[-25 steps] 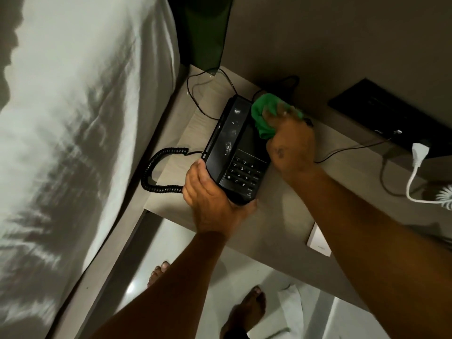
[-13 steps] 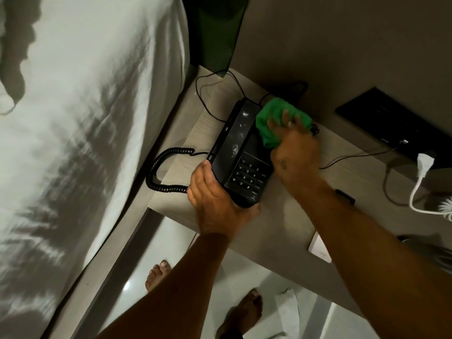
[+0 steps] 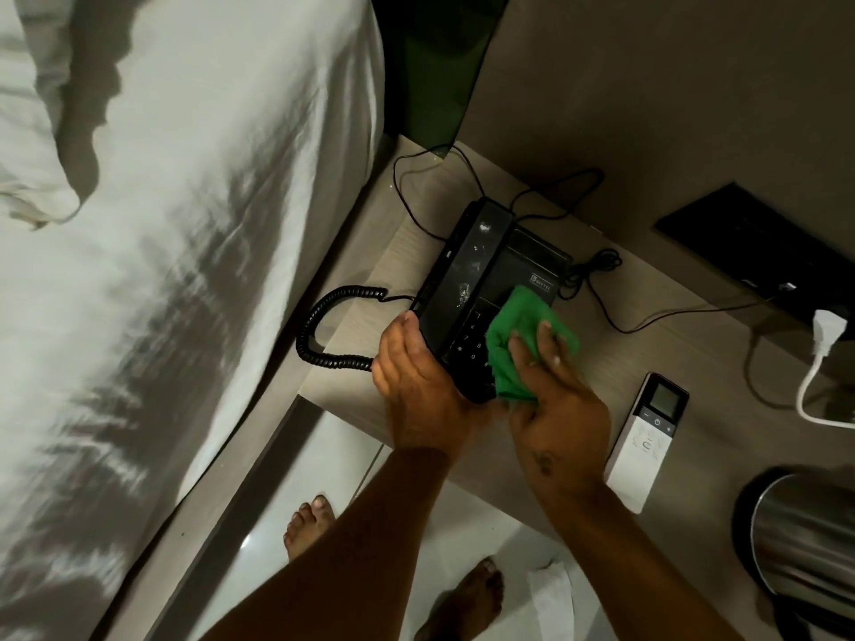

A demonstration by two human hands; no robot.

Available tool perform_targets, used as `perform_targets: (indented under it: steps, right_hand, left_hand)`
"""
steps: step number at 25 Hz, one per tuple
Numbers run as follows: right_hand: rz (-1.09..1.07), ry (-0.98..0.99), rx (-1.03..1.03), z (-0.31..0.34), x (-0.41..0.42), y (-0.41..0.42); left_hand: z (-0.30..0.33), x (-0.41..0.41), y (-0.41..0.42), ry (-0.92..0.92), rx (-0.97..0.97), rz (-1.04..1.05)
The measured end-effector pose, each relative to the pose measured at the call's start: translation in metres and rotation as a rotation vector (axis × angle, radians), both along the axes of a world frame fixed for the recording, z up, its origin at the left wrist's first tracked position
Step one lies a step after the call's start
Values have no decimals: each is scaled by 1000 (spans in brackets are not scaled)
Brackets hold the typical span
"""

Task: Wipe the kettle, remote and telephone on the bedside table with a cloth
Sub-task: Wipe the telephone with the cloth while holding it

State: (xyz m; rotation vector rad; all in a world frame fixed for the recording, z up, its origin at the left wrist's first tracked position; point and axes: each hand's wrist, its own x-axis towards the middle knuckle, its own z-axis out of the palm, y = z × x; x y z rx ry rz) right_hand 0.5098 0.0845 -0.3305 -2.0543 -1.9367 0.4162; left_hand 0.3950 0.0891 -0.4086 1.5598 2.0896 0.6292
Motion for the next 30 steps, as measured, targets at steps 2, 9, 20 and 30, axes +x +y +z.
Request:
perform_targets:
  steps: [2,9,20,30]
  right_hand:
    - [-37,41,152,9,-7,7]
    - [340,-260,-315,10,-57,44]
    - [158,-430,-194,22,-56,135]
    - [91,-333,-246,22,-39,155]
  left_hand:
    - [5,2,0,-35,-17,4]
    - [3,2,0,-11,-114,16]
    - [1,2,0,-15,-41,-5]
    - [-4,3,0,32,13,7]
